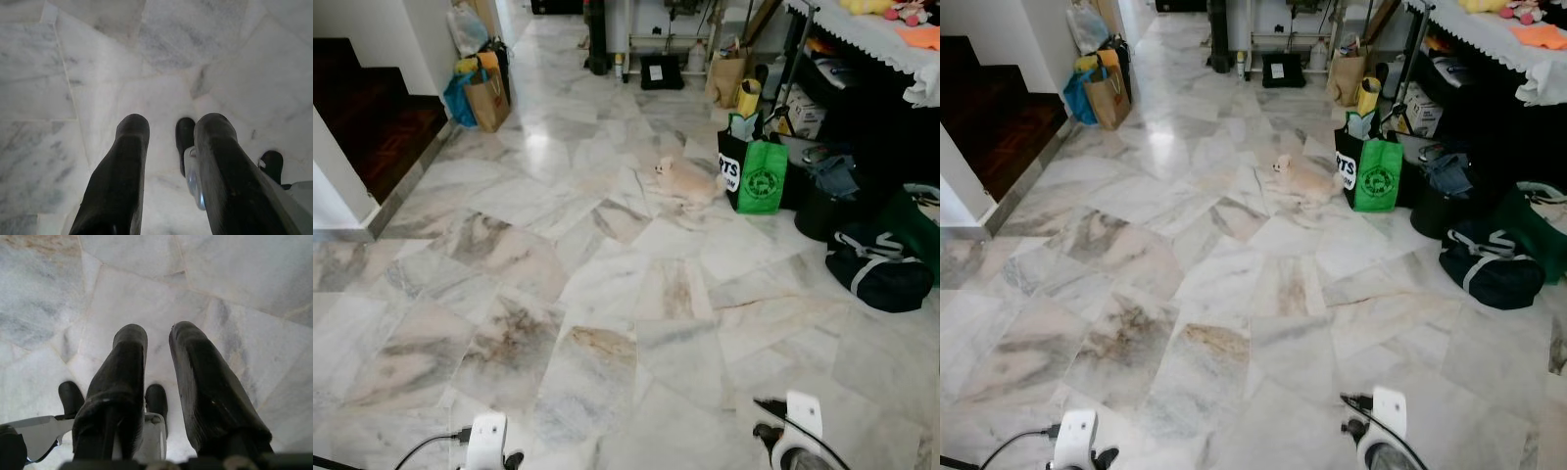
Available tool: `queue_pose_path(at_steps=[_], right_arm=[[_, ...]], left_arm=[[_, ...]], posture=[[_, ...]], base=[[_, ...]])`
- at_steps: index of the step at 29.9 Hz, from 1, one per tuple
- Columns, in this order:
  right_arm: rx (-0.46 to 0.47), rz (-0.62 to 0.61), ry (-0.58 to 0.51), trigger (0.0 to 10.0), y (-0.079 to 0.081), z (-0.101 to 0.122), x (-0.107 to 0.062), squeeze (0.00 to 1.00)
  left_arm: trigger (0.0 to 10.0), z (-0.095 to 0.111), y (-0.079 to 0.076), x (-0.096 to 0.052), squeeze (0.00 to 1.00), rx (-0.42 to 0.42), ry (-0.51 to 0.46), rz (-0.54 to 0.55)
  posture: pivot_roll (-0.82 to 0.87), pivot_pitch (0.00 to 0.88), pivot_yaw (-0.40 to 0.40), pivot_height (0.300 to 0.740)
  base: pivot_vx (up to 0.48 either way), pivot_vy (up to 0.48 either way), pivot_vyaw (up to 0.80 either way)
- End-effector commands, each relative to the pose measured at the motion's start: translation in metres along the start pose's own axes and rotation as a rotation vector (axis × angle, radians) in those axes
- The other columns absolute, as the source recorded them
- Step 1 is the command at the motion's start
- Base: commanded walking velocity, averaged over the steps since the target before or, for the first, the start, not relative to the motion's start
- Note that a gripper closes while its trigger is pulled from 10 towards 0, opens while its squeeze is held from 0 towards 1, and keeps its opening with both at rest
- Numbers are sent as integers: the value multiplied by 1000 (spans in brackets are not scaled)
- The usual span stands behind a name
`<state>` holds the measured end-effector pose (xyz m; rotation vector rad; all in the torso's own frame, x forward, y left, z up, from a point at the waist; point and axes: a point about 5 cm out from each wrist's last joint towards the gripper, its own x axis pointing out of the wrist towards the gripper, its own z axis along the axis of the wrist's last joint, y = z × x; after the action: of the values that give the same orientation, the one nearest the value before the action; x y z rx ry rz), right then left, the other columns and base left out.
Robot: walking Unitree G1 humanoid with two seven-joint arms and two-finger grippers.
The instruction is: Setting the table
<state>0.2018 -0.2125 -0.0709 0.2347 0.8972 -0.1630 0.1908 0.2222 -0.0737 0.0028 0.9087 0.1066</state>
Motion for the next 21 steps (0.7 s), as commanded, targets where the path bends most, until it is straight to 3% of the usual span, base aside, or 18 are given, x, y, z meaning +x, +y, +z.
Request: queue_pose_path(at_steps=[1,9,21], right_arm=[[15,9,-14,10000,1,6,1,0],[7,-2,1,10000,-1,2,0,0],[26,1,17,10000,-1,-3,0,0]], left_arm=[[10000,0,-1,0,0,29,9,-10],[10000,-1,-1,0,0,44,2,-3],[10000,-2,1,-1,0,25,0,6]], posture=[[-31,2,-9,740],[-29,12,-11,740],[-31,24,-11,740]], base=[[0,0,0],[0,0,0],[0,0,-744]])
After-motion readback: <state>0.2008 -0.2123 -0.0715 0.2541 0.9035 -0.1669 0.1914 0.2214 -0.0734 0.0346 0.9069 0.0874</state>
